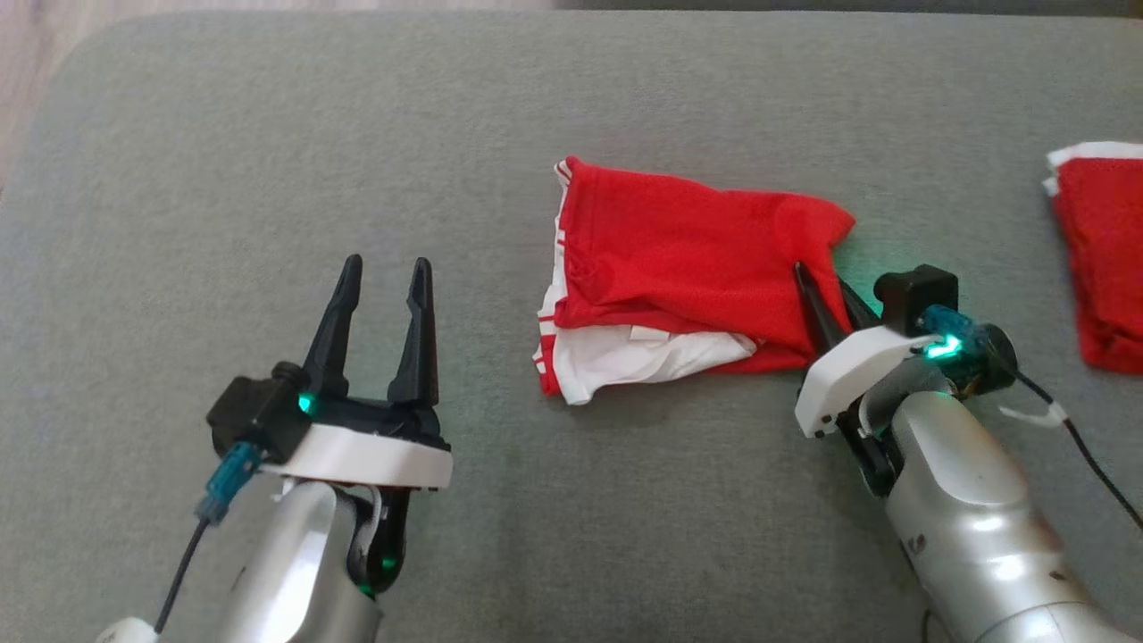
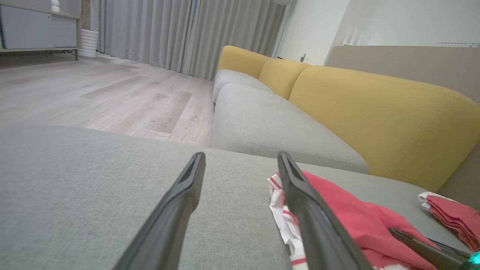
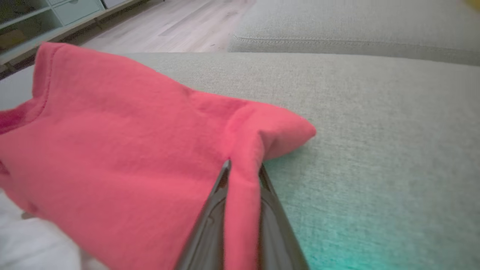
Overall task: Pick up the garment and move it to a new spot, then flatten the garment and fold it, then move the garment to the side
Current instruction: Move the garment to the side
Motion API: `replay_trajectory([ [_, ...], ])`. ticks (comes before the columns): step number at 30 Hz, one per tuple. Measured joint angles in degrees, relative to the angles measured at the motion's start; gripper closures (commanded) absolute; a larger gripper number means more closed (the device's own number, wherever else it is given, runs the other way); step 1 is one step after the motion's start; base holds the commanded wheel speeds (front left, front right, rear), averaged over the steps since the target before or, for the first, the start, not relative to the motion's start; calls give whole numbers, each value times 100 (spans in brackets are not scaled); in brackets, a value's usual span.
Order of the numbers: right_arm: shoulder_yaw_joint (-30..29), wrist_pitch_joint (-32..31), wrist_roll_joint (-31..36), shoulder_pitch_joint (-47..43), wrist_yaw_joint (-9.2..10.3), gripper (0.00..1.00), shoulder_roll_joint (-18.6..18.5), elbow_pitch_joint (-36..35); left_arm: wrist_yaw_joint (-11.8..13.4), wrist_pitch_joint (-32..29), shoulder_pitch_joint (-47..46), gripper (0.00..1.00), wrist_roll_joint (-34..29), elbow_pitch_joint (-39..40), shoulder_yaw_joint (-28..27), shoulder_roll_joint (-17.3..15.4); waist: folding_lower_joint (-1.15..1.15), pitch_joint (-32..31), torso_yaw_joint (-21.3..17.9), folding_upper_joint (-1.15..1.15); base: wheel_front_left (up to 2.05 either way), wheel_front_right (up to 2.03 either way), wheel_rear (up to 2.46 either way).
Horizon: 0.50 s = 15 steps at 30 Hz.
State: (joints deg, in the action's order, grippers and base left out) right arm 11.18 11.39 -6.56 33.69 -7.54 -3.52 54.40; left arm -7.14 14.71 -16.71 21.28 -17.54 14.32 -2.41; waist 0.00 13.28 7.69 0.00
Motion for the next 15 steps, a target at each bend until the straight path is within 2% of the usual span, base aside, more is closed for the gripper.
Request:
replay_trajectory([
  [5, 78, 110, 492, 141, 0, 100, -227, -80, 5, 0, -2, 0, 2, 33, 166, 0, 0, -94, -323, 0, 0, 0, 0],
  [14, 553, -35, 716, 494, 0, 100, -1269, -680, 90, 0, -251, 0, 145, 224, 803, -2, 0, -141, -1117, 0, 0, 0, 0],
  [15, 553, -35, 716, 494, 0, 100, -1269, -680, 90, 0, -251, 0, 145, 224, 803, -2, 0, -141, -1117, 0, 0, 0, 0],
])
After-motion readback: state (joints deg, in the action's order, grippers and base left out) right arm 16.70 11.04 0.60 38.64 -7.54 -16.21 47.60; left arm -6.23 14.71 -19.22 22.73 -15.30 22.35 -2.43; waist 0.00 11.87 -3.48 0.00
